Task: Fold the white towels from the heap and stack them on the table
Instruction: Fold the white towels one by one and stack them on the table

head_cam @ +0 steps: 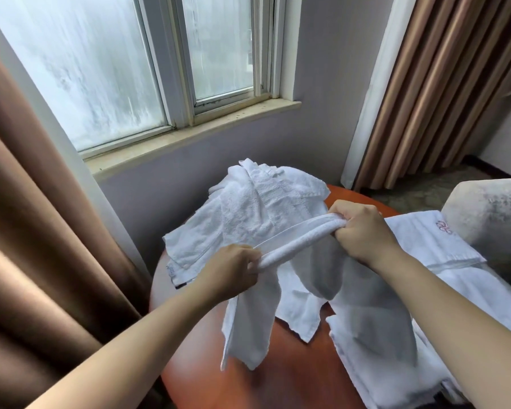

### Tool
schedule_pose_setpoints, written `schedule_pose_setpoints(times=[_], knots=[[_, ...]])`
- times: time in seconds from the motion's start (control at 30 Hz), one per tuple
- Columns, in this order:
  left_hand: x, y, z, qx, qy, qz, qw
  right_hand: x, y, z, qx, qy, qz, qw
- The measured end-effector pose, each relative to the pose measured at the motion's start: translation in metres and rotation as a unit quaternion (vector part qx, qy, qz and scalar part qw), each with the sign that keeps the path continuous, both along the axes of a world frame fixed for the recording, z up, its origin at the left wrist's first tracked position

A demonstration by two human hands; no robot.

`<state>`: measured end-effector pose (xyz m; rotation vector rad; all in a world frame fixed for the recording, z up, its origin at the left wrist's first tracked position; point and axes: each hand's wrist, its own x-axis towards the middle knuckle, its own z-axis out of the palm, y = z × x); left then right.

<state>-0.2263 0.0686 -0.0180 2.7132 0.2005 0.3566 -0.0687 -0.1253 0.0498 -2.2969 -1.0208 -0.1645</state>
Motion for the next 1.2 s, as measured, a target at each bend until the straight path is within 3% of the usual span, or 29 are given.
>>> schedule_pose_setpoints(times=[0.17,0.37,0.57,0.67,0.83,1.0,1.2], knots=[[0.0,0.007,0.01,0.135,0.068,0.077,0.985,0.001,0.002,0.006,-0.024,-0.008,-0.011,1.0],[0.001,0.02,0.029,0.028,-0.1,0.048,0.993,0.008,-0.003,0.003,-0.105,0.019,-0.038,0.994],[0.016,-0.003,0.059,0.034,-0.173,-0.054,0.983,-0.035,0.025,0.003,-0.154,0.149,0.138,0.967],[0.019,-0.015,0.065,0.06,-0.142,-0.072,0.985,-0.05,0.042,-0.004,-0.102,0.117,0.148,0.977],[0.009,0.001,0.069,0.103,-0.009,-0.033,0.994,-0.038,0.037,-0.001,-0.025,0.114,0.106,0.988],[0.003,0.007,0.065,0.098,0.089,-0.018,0.991,-0.036,0.039,0.005,-0.046,0.077,0.097,0.991],[0.001,0.023,0.058,0.056,0.094,0.0,0.994,-0.03,0.034,0.008,-0.069,0.081,0.089,0.99]])
